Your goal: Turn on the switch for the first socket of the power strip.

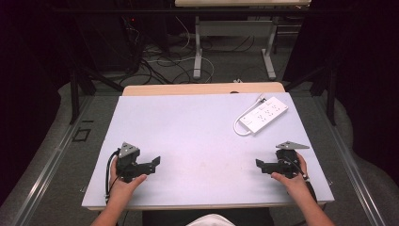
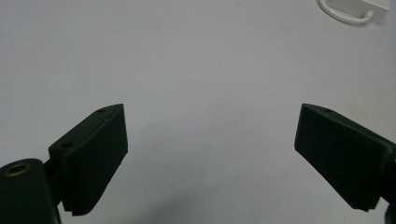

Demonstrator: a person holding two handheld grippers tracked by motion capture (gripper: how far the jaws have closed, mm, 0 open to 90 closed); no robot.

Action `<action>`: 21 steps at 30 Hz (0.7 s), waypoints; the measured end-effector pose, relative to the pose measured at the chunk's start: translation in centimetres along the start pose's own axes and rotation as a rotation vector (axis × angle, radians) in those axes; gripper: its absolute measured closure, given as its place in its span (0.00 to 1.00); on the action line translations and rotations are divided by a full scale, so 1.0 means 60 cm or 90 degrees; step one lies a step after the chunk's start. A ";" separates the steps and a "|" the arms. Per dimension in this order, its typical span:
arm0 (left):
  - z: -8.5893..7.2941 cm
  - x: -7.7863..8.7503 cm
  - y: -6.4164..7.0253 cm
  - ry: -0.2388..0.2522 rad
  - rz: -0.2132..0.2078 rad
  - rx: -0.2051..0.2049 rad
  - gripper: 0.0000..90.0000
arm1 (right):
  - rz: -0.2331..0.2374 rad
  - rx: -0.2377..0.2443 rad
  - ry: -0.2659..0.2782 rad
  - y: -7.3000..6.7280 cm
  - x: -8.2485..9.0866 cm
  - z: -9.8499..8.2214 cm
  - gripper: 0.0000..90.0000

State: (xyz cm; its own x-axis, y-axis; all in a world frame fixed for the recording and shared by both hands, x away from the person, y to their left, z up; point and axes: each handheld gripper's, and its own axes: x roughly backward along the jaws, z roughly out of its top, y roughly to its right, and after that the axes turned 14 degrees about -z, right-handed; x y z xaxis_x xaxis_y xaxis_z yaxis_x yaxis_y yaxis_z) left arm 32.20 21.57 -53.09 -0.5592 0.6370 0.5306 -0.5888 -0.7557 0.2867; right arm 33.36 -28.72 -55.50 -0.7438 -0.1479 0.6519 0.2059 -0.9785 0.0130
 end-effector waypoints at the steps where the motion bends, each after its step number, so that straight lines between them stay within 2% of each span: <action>1: 0.000 0.000 0.000 0.000 0.000 -0.001 0.11 | 0.000 0.001 0.000 0.000 -0.001 0.000 0.02; 21: 0.001 0.000 0.000 -0.007 -0.003 0.000 0.10 | -0.004 -0.001 -0.011 0.004 -0.011 -0.005 0.03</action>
State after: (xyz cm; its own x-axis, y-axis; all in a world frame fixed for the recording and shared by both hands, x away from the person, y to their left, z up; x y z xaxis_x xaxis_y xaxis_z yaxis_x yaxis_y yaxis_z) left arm 32.24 21.57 -53.05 -0.5493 0.6391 0.5384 -0.5917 -0.7524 0.2895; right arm 33.72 -28.93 -56.19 -0.7344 -0.1392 0.6643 0.2002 -0.9796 0.0161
